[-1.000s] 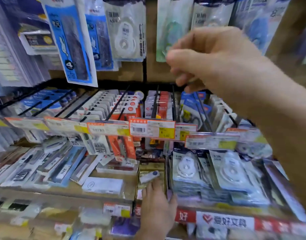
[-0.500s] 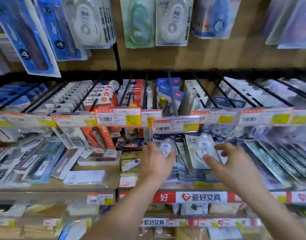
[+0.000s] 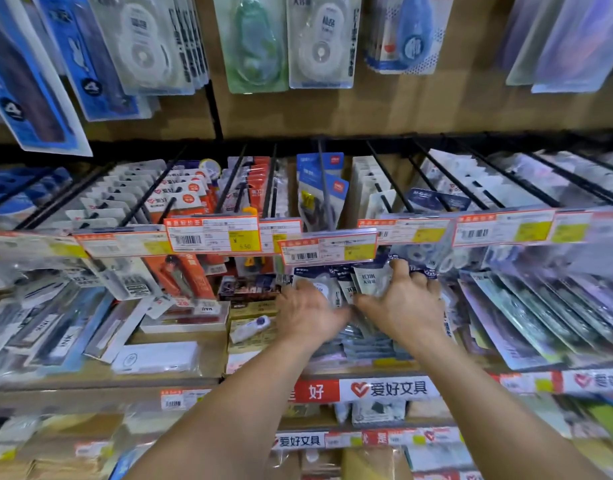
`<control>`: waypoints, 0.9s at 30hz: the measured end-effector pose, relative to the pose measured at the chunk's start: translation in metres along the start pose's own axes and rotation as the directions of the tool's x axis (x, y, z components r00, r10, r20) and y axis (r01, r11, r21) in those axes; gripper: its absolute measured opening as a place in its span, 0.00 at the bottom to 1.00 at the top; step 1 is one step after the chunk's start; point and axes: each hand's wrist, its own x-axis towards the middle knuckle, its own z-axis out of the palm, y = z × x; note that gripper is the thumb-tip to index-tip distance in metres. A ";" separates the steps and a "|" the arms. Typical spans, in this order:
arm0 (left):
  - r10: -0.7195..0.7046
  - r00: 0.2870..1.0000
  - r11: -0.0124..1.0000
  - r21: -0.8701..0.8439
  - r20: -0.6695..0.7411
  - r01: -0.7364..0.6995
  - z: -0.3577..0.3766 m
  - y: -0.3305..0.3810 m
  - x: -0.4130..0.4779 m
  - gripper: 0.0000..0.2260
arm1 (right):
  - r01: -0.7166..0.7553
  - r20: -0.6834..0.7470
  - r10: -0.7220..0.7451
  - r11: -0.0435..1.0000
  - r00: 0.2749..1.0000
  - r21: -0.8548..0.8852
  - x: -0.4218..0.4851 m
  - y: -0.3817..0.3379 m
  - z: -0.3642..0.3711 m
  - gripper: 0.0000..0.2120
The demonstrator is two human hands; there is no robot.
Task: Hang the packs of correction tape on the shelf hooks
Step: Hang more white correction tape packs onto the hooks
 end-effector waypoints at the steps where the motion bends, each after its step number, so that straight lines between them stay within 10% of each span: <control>1: 0.007 1.000 1.000 0.019 0.022 -0.007 -0.002 0.000 0.002 0.50 | 0.005 0.006 -0.005 1.000 1.000 0.001 0.000 0.000 0.000 0.39; 14: 0.006 0.998 0.996 -0.084 -0.065 -0.011 -0.014 -0.008 -0.006 0.32 | 0.022 -0.045 -0.022 1.000 0.999 -0.019 -0.010 0.006 -0.003 0.50; 27: -0.043 0.999 0.971 -0.236 -0.026 0.035 -0.023 -0.064 -0.067 0.44 | 0.037 0.023 -0.039 0.997 0.999 0.063 -0.073 0.018 -0.012 0.60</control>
